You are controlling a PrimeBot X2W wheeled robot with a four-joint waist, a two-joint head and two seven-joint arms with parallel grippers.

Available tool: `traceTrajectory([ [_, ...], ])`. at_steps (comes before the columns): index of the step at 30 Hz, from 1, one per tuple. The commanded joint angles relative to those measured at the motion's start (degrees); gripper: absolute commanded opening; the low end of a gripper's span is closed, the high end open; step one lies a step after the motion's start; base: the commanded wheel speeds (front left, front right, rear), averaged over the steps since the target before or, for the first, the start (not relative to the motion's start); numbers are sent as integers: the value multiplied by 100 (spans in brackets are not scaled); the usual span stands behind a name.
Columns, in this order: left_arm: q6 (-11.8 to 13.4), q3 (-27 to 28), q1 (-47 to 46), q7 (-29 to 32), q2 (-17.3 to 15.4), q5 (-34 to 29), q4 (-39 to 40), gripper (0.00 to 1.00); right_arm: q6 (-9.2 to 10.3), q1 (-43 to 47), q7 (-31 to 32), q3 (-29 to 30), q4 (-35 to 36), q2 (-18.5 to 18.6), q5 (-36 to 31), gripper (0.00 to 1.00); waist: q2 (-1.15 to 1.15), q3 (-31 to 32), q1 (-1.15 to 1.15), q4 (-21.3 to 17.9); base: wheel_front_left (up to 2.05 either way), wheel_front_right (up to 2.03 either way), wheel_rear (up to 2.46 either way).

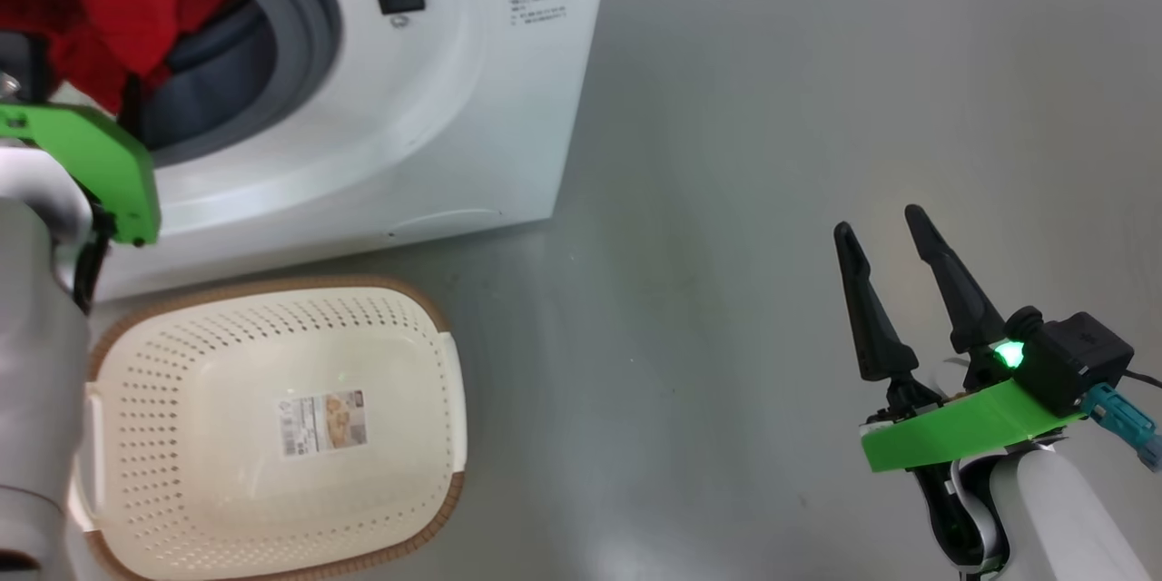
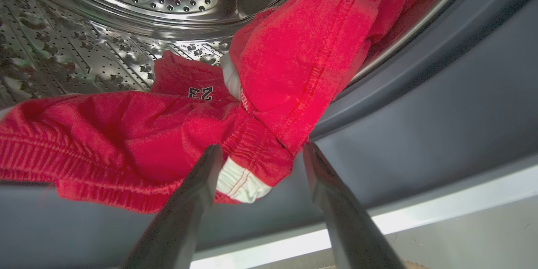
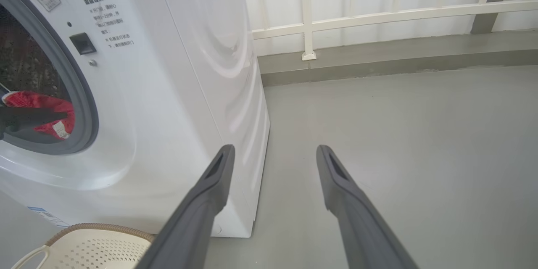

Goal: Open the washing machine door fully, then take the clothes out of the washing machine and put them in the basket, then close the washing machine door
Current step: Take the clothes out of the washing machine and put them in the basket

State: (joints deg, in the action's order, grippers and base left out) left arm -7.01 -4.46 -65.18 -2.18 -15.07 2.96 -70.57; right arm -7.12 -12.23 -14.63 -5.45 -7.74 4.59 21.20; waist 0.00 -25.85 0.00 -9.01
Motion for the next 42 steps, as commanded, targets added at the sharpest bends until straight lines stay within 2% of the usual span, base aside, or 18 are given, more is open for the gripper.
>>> traceTrajectory([
  [1,60,22,-181,-18,-341,-80,34,100,-36,-89,-37,-93,164,-15,41,100,0,-220,0,-116,0,0,0],
  [13,144,-175,-476,164,-562,-138,-235,100,-36,-256,-37,-104,176,-74,49,100,0,-425,0,-201,0,0,0],
  [15,147,-204,-463,194,-571,-137,-255,70,-36,-253,-37,-104,167,-80,48,100,0,-409,0,-200,0,0,0],
  [16,150,-212,-454,211,-570,-128,-264,48,-36,-251,-37,-105,165,-82,47,100,0,-397,0,-199,0,0,0],
  [17,150,-212,-454,211,-570,-128,-264,48,-36,-251,-37,-105,165,-82,47,100,0,-397,0,-199,0,0,0],
  [18,151,-225,-442,227,-572,-126,-272,36,-36,-249,-37,-104,164,-84,46,100,0,-387,0,-199,0,0,0],
  [20,156,-238,-429,236,-569,-107,-284,3,-36,-251,-37,-100,165,-86,46,100,0,-372,0,-192,0,0,0],
  [21,152,-247,-413,253,-569,-98,-290,0,-36,-253,-37,-99,167,-87,45,100,0,-364,0,-187,0,0,0],
  [28,137,-240,-333,111,-515,34,-310,0,-36,-236,-37,-60,163,-61,30,100,0,-263,0,-111,0,0,0],
  [37,125,254,62,-1073,-215,693,-235,0,-36,-80,-37,1,126,-11,14,100,0,182,0,126,0,0,0],
  [42,135,445,500,-1274,-71,902,356,0,-36,65,-37,47,113,34,5,100,0,469,0,298,0,0,0],
])
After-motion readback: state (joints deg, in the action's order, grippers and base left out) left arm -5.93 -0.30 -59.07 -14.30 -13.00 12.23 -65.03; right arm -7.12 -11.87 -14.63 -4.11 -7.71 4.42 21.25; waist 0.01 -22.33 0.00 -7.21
